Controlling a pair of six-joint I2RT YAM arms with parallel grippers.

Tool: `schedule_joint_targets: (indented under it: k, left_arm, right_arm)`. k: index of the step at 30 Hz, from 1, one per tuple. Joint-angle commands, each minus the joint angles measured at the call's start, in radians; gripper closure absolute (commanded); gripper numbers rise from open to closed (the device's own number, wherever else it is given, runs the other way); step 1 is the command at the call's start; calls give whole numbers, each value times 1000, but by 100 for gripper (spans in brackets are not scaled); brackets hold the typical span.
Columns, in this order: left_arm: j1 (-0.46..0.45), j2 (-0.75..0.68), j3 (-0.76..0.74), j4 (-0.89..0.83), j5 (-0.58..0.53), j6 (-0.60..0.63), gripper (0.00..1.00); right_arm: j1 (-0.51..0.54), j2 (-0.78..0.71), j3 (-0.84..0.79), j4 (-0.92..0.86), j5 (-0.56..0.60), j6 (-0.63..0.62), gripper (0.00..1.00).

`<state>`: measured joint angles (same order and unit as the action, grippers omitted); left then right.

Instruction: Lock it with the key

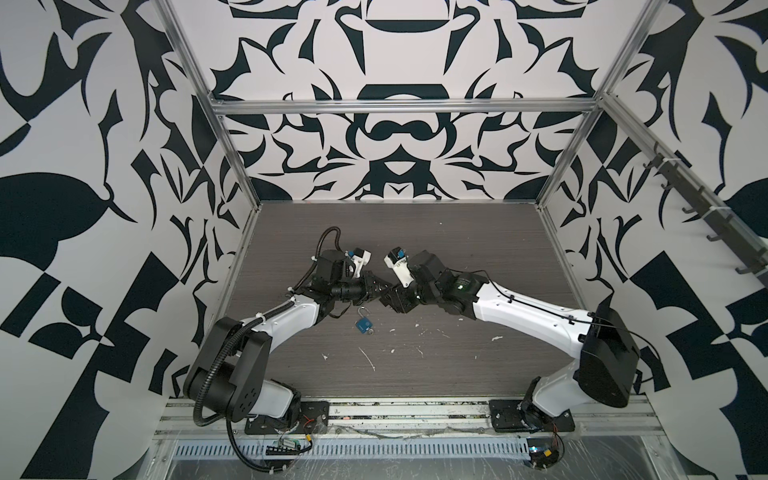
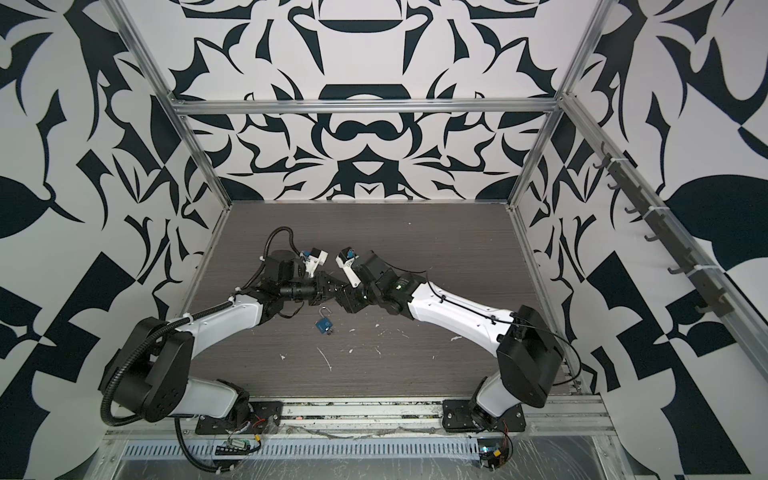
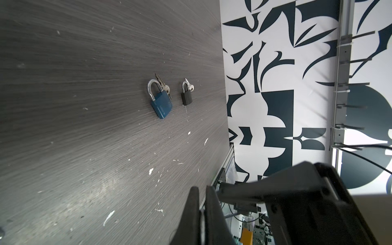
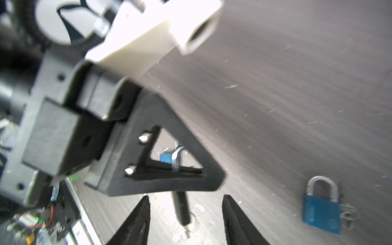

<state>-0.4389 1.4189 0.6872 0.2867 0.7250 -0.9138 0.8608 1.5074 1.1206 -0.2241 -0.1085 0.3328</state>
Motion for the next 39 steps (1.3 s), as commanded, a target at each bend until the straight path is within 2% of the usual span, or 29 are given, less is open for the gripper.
schedule_joint_targets:
  k: [1, 6, 9, 13, 21, 31, 35, 39]
  left_arm:
    - [-3, -54, 63, 11, -47, -25, 100]
    - [-3, -83, 78, 73, -84, -108, 100]
    - [-2, -99, 85, 93, -108, -161, 100]
    - [-3, -120, 104, 93, -131, -218, 100]
    - [-3, -128, 169, 36, -128, -297, 100]
    - [-2, -136, 106, 224, -129, -452, 100]
    - [-3, -115, 104, 290, -90, -517, 100]
    - [-2, -120, 102, 304, -75, -530, 100]
  right_arm:
    - [-21, -98, -64, 143, 10, 63, 42]
    - [-36, -236, -178, 260, 133, 69, 42]
    - [-65, -286, -226, 290, 152, 66, 43]
    - [-107, -342, -250, 260, 109, 67, 44]
    - [-114, -404, -295, 338, 27, 12, 48]
    - [-115, -384, -282, 397, -76, 3, 58]
    - [-114, -352, -259, 431, -114, -1, 58]
    - [-115, -311, -228, 454, -146, -2, 58]
